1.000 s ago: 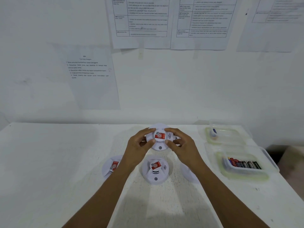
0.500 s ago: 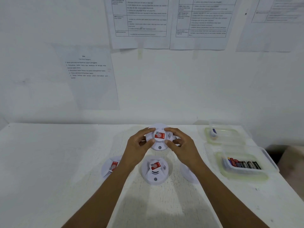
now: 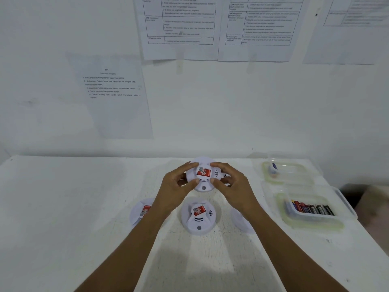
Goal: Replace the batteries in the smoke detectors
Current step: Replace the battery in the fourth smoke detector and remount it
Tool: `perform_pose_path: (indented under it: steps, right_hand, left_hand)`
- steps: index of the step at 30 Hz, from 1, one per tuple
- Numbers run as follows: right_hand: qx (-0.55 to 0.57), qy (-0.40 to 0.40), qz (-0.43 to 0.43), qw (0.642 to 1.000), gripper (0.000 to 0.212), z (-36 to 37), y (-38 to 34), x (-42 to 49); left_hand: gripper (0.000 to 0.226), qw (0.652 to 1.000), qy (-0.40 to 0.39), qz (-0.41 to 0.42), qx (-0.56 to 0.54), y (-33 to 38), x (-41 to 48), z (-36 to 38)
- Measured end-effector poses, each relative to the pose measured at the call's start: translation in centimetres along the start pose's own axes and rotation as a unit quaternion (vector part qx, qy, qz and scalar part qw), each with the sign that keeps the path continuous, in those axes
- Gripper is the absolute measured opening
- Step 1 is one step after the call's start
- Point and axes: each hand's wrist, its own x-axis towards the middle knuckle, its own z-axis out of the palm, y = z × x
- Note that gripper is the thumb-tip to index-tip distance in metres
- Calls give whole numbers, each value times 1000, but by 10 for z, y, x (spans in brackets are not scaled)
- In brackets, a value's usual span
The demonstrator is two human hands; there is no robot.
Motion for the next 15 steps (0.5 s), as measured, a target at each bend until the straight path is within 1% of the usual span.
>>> perform_pose_path:
  steps: [15]
  right_hand:
    - [-7, -2, 8, 1000, 42, 0, 5, 3]
  left_hand:
    - [46, 1000, -5, 6, 8, -4, 2, -2]
